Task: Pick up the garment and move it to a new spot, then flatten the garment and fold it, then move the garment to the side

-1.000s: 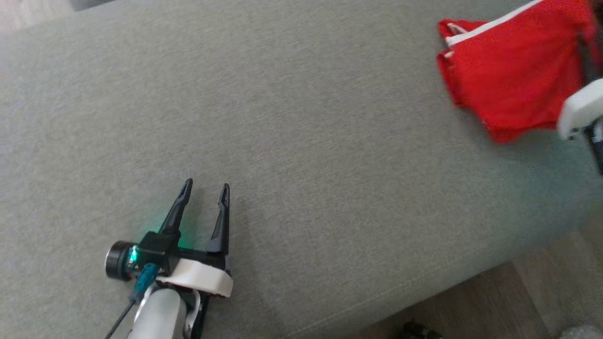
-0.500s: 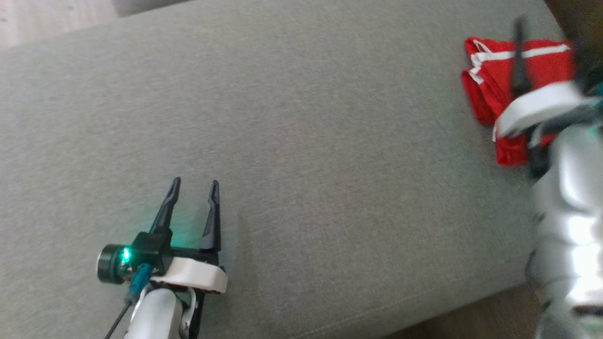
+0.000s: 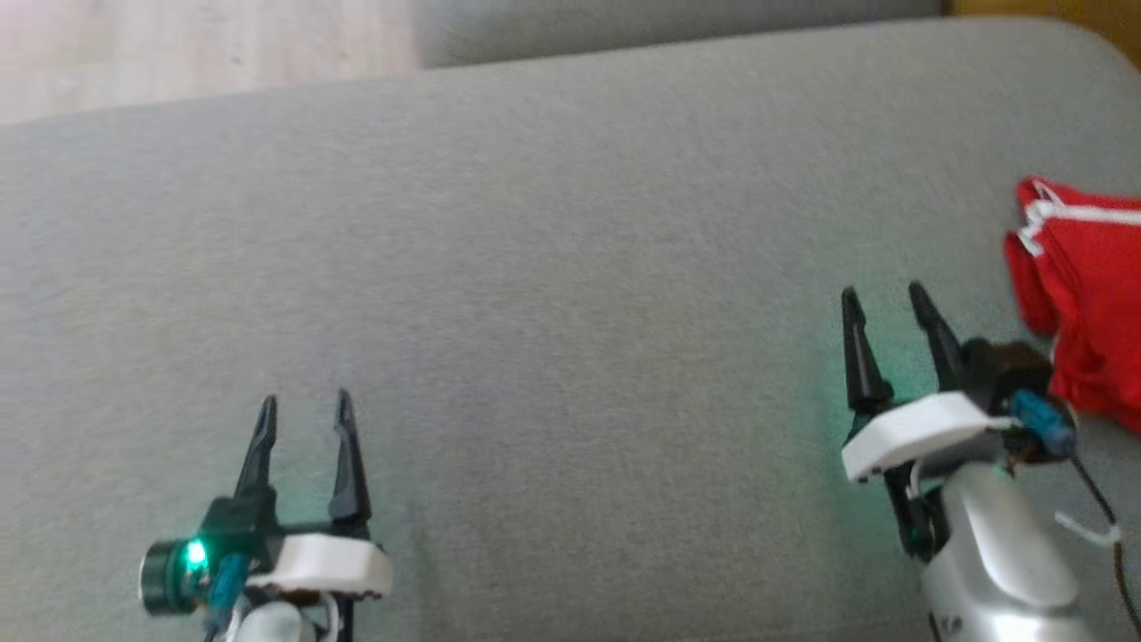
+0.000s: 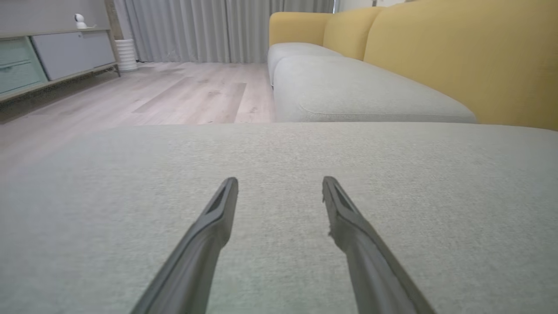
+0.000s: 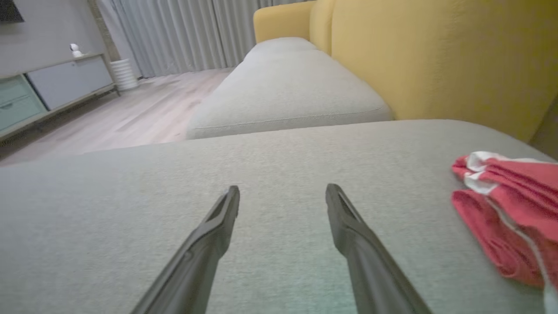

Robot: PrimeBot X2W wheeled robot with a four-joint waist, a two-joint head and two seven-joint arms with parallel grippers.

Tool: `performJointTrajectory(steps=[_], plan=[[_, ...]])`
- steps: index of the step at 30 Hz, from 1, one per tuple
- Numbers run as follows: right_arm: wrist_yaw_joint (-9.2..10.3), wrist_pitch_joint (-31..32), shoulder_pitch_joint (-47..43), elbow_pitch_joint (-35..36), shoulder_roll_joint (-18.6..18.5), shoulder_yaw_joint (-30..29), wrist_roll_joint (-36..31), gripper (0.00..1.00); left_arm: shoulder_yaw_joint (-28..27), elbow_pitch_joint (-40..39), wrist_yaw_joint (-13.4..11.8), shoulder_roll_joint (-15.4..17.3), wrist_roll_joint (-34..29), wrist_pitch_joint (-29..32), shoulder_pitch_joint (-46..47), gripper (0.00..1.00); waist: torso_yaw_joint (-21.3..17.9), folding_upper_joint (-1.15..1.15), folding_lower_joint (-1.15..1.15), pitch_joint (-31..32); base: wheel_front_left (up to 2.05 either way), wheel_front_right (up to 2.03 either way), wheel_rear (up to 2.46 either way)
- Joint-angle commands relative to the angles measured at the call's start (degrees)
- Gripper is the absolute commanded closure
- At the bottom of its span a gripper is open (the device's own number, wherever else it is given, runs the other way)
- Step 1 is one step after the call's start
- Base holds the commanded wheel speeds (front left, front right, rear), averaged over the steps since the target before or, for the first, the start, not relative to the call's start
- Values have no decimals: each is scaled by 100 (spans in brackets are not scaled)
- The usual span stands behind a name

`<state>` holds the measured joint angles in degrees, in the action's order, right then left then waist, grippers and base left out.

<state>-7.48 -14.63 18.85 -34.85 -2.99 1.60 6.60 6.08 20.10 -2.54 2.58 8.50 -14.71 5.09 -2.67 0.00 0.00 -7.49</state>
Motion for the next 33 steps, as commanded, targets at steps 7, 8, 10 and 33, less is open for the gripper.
performJointTrajectory(steps=[7, 8, 10, 33], plan=[[-1, -37, -222, 263, 11, 245, 231, 0, -401, -132, -59, 30, -101, -29, -193, 0, 373, 0, 0, 522, 0, 0, 0], [-1, -37, -236, 283, 11, 253, 245, 0, -432, -136, -56, 30, -106, -29, -215, 0, 374, 0, 0, 556, 0, 0, 0], [-1, -37, -252, 298, 11, 264, 257, 0, -466, -142, -56, 30, -111, -29, -235, 0, 370, 0, 0, 585, 0, 0, 0], [0, 141, -523, 106, 18, 121, 771, 100, -495, 84, 204, -12, 581, 147, -405, 100, 231, 0, 1, 655, 0, 0, 0]])
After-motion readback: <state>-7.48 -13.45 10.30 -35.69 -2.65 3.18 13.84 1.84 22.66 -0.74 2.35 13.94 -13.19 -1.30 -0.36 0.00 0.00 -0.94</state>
